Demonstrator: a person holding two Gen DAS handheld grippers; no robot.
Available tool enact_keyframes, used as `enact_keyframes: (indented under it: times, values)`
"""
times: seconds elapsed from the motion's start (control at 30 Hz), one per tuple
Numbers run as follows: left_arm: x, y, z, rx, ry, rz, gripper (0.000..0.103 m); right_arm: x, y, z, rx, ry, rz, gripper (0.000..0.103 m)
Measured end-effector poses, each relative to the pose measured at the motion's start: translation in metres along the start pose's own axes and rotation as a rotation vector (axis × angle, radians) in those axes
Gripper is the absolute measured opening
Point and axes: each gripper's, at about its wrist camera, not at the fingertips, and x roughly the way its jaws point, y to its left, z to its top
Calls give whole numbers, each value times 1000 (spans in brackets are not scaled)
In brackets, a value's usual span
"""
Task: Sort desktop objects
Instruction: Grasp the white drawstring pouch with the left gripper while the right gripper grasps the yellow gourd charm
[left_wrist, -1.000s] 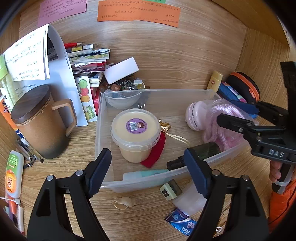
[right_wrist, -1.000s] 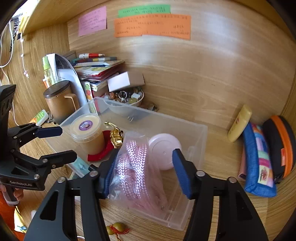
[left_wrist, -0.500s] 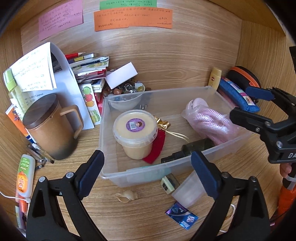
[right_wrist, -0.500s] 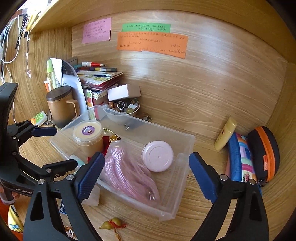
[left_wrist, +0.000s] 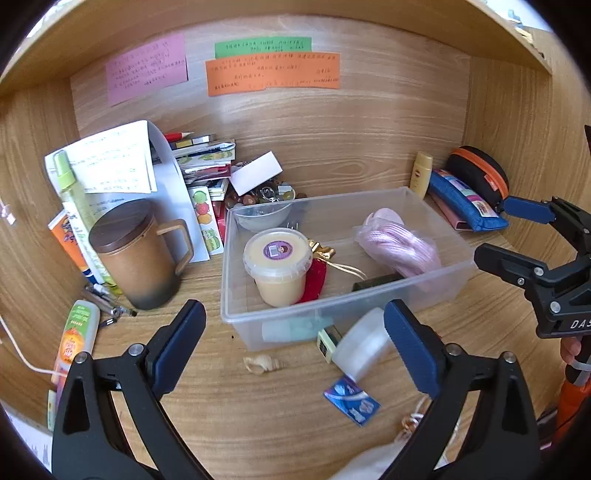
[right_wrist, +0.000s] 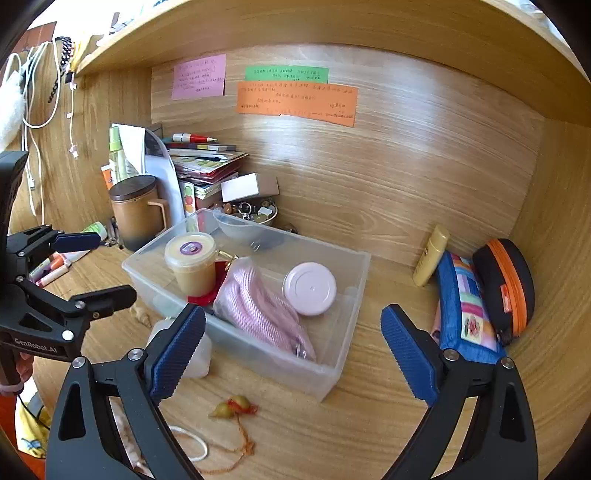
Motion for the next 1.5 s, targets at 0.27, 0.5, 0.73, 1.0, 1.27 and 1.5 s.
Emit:
enact_keyframes:
  times: [0.27, 0.5, 0.73, 1.0, 1.27, 1.5]
  values:
    - [-32, -14, -24, 15, -26, -35, 100, -20, 2, -23, 21, -6, 0, 98]
    - [-42, -31, -54, 43, 2, -102, 100, -21, 3, -44, 47, 25, 8, 102]
    - [-41, -40, -84, 44, 67, -200, 100, -13, 4, -61, 63, 78, 9, 102]
    - [-18, -49, -108, 36, 175, -220, 100, -2, 5, -70, 75, 127, 24, 102]
    - [-1, -57, -123, 76, 204, -144, 103, 19, 12, -79, 63, 181, 63, 102]
    - [1, -43, -123, 54, 177, -132, 103, 39, 37, -79, -24, 212, 104, 100]
